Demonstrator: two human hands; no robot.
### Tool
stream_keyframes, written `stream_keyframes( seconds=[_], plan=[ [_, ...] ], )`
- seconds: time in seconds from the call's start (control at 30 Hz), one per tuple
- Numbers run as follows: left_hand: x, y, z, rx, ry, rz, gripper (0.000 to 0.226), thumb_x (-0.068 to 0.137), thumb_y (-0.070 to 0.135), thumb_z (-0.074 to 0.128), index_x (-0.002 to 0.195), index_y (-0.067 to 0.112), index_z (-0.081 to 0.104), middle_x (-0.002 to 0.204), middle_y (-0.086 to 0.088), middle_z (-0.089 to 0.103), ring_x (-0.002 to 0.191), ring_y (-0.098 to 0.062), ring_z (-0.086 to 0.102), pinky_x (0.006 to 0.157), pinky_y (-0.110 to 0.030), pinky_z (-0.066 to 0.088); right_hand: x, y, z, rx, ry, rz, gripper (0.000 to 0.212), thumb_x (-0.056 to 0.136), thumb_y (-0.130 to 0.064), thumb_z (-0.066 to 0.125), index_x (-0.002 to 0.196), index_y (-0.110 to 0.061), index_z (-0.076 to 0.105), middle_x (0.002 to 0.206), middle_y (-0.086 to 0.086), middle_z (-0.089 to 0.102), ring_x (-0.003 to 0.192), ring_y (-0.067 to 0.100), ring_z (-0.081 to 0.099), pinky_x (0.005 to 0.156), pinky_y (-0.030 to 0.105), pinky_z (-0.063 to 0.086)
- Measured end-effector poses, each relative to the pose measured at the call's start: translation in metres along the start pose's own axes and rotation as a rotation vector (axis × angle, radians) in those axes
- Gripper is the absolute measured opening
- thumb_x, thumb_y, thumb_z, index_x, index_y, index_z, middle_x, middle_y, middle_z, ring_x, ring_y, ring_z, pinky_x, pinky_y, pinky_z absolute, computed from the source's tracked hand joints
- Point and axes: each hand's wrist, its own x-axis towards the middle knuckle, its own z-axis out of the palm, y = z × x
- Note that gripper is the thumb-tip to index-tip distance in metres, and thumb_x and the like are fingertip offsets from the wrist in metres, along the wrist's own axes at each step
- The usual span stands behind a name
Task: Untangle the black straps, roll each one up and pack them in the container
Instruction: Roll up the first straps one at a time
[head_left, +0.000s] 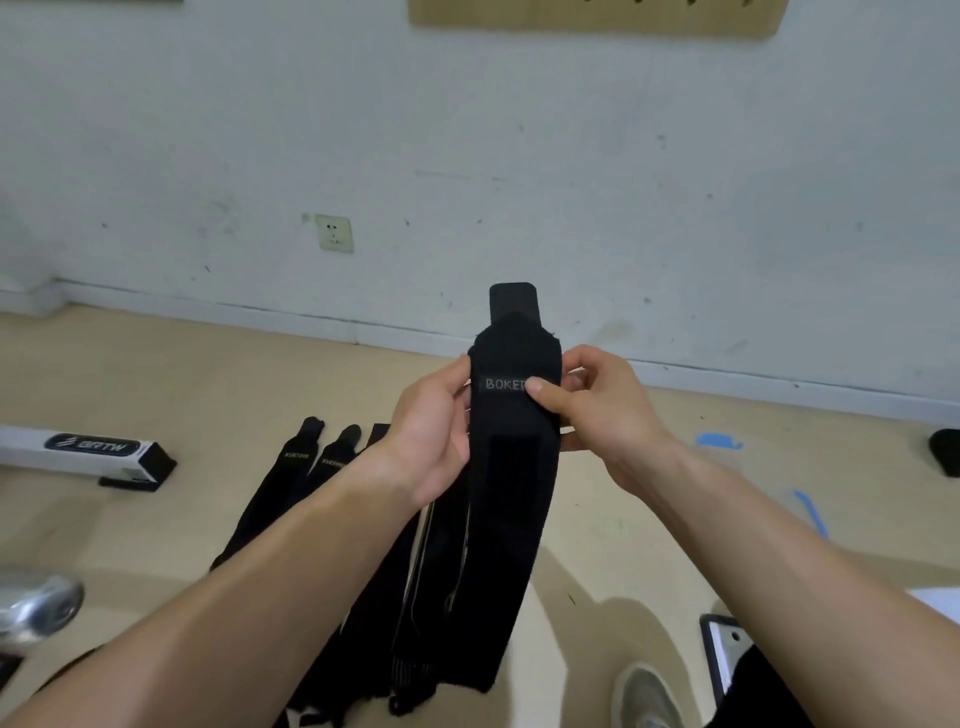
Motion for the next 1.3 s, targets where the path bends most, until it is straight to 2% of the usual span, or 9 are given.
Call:
stream_keyframes(
  seconds=[0.13, 0.27, 0.37, 0.53, 0.67, 0.8, 0.9, 1.0, 1.3],
  plan=[
    [0.002, 0.001, -0.004, 0.085, -0.021, 0.085, 0.035, 0.108, 0.028, 0.049, 0.129, 0.005, 0.066, 0.122, -0.015, 0.074, 0.115, -0.031, 0.071, 0.102, -0.046, 0.053, 0.011, 0.0, 0.007, -0.011, -0.006, 0.002, 0.023, 0.087, -0.013, 0.08, 0.089, -0.011, 0.057, 0.062, -0.007, 0.052, 0.06, 0.013, 0.065, 0.058, 0.038, 0.062],
    [0.004, -0.001, -0.013, 0.154, 0.053, 0.146, 0.025, 0.108, 0.015, 0.05, 0.124, 0.01, 0.068, 0.116, -0.012, 0.076, 0.109, -0.028, 0.074, 0.098, -0.045, 0.056, 0.02, 0.007, 0.015, -0.23, 0.042, -0.041, 0.034, 0.081, -0.032, 0.084, 0.094, -0.014, 0.058, 0.077, -0.001, 0.057, 0.07, 0.016, 0.061, 0.065, 0.037, 0.055],
    [0.004, 0.0, -0.016, 0.106, 0.072, 0.147, 0.025, 0.109, 0.013, 0.048, 0.124, 0.008, 0.066, 0.117, -0.014, 0.076, 0.109, -0.03, 0.073, 0.097, -0.045, 0.057, 0.019, 0.012, 0.025, -0.282, 0.022, -0.112, 0.026, 0.089, -0.043, 0.073, 0.093, -0.02, 0.061, 0.083, -0.007, 0.06, 0.073, 0.011, 0.057, 0.066, 0.026, 0.045],
    [0.002, 0.001, -0.014, 0.069, 0.113, 0.145, 0.026, 0.11, 0.015, 0.045, 0.127, 0.009, 0.062, 0.119, -0.015, 0.074, 0.111, -0.032, 0.072, 0.099, -0.048, 0.056, 0.017, 0.018, 0.037, -0.274, -0.037, -0.179, 0.02, 0.098, -0.041, 0.06, 0.095, -0.022, 0.062, 0.089, 0.01, 0.066, 0.075, 0.015, 0.059, 0.07, 0.032, 0.047],
    [0.0, 0.0, -0.008, 0.104, 0.122, 0.161, 0.027, 0.111, 0.018, 0.043, 0.128, 0.013, 0.063, 0.116, -0.011, 0.076, 0.108, -0.03, 0.074, 0.09, -0.043, 0.06, 0.014, 0.018, 0.04, -0.154, -0.023, -0.186, 0.007, 0.099, -0.033, 0.06, 0.103, -0.029, 0.064, 0.091, 0.0, 0.072, 0.085, 0.016, 0.07, 0.083, 0.041, 0.058],
    [-0.002, 0.005, -0.008, 0.097, 0.098, 0.159, 0.026, 0.109, 0.018, 0.047, 0.124, 0.011, 0.067, 0.113, -0.01, 0.077, 0.102, -0.024, 0.075, 0.081, -0.034, 0.061, 0.013, 0.019, 0.039, -0.033, -0.041, -0.197, 0.013, 0.101, -0.019, 0.058, 0.111, -0.024, 0.065, 0.103, -0.007, 0.074, 0.101, 0.01, 0.07, 0.093, 0.04, 0.057],
    [-0.007, 0.013, -0.01, 0.035, 0.098, 0.099, 0.029, 0.106, 0.03, 0.052, 0.116, 0.014, 0.073, 0.108, -0.004, 0.078, 0.095, -0.018, 0.075, 0.073, -0.03, 0.06, 0.012, 0.016, 0.034, 0.101, -0.103, -0.168, 0.021, 0.103, -0.014, 0.055, 0.118, -0.026, 0.064, 0.108, -0.003, 0.075, 0.102, 0.012, 0.071, 0.092, 0.034, 0.058],
    [-0.009, 0.013, -0.012, 0.07, 0.119, 0.108, 0.031, 0.103, 0.037, 0.058, 0.116, 0.013, 0.074, 0.11, -0.005, 0.078, 0.1, -0.021, 0.076, 0.083, -0.036, 0.061, 0.012, 0.014, 0.028, 0.147, -0.165, -0.113, 0.023, 0.104, -0.013, 0.054, 0.119, -0.026, 0.066, 0.108, -0.003, 0.076, 0.1, 0.012, 0.072, 0.086, 0.026, 0.057],
    [-0.012, 0.004, -0.014, 0.232, 0.223, 0.215, 0.025, 0.097, 0.021, 0.07, 0.112, 0.002, 0.063, 0.099, -0.011, 0.078, 0.094, -0.028, 0.077, 0.076, -0.037, 0.062, 0.011, 0.017, 0.022, -0.011, -0.186, -0.047, 0.022, 0.104, -0.03, 0.056, 0.104, -0.017, 0.074, 0.098, 0.007, 0.078, 0.095, 0.025, 0.074, 0.086, 0.034, 0.058]
  ],
)
